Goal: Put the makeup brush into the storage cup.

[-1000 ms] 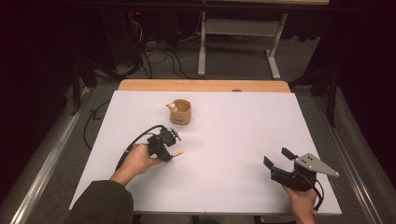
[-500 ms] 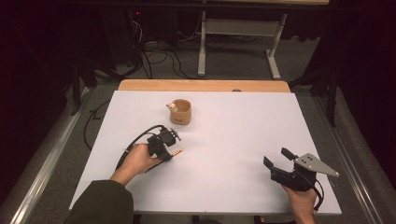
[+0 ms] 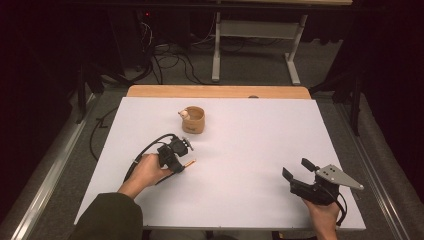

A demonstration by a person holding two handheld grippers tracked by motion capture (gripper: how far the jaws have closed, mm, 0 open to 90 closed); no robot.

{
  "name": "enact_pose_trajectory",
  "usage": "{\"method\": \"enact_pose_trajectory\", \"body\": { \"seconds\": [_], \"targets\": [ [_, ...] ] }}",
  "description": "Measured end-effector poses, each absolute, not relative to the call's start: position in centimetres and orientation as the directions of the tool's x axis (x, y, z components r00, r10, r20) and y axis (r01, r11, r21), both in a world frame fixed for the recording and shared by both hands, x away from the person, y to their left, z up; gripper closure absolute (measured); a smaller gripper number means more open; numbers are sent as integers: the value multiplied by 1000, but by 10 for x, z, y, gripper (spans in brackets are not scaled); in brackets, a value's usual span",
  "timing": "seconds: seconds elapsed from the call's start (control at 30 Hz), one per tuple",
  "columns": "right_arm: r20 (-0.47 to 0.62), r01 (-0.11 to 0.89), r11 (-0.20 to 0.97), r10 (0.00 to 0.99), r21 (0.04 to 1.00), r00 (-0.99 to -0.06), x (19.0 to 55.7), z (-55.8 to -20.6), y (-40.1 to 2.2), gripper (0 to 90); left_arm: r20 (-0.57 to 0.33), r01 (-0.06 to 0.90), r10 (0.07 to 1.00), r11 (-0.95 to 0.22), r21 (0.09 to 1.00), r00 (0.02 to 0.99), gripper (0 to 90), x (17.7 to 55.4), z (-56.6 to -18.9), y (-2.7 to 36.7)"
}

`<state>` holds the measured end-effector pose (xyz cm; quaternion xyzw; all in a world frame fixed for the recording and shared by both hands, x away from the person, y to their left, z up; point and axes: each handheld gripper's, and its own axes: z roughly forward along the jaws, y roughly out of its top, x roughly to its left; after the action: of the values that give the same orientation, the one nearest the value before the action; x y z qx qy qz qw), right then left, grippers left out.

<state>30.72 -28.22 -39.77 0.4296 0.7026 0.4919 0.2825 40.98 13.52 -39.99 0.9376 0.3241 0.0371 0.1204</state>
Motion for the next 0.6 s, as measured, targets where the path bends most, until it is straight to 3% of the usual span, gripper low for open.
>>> {"method": "enact_pose_trajectory", "body": {
  "seconds": [0.6],
  "targets": [
    [29, 316, 140, 879, 938, -477, 306, -397, -283, 252, -23, 600, 621, -747, 286, 783, 827, 408, -401, 141]
  ]
}}
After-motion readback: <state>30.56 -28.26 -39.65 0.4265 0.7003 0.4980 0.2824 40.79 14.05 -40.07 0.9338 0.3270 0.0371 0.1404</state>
